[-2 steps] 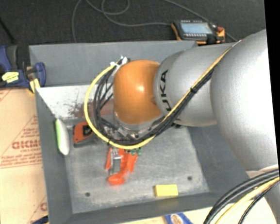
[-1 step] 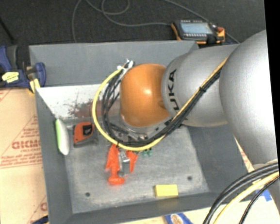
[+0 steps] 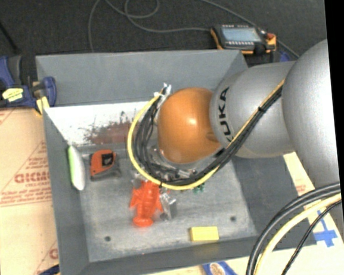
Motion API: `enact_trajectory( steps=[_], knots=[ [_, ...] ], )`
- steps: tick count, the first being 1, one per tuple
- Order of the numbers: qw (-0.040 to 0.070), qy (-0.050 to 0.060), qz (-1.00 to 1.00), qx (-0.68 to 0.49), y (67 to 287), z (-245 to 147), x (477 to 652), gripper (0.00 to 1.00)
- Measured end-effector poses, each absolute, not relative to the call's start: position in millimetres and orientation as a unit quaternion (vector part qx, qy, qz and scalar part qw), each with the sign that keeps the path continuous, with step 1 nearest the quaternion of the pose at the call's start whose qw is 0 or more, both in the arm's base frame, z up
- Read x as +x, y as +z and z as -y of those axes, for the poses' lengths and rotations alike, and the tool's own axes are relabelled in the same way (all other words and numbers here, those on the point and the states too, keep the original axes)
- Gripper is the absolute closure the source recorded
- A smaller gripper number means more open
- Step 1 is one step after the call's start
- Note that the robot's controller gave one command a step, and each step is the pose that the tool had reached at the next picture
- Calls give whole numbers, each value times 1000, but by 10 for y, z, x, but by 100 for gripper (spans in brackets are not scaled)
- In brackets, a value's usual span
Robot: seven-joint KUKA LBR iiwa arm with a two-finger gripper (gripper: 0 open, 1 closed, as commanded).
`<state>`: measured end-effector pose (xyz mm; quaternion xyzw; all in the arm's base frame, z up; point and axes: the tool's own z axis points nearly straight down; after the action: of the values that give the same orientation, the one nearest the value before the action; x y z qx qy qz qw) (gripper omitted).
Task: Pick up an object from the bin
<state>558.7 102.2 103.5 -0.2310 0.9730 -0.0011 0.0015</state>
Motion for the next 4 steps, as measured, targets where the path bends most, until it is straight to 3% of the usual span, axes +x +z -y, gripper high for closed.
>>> enact_trajectory(
  steps=[1, 2, 3, 4],
  knots=[
    [5, 0, -892, -452, 746, -706, 5983, 100],
    [5, 0, -892, -451, 747, -708, 5983, 100],
    [1, 0, -891, -454, 1075, -914, 5905, 100],
    [1, 1, -889, -457, 1591, -932, 6087, 100]
  ],
)
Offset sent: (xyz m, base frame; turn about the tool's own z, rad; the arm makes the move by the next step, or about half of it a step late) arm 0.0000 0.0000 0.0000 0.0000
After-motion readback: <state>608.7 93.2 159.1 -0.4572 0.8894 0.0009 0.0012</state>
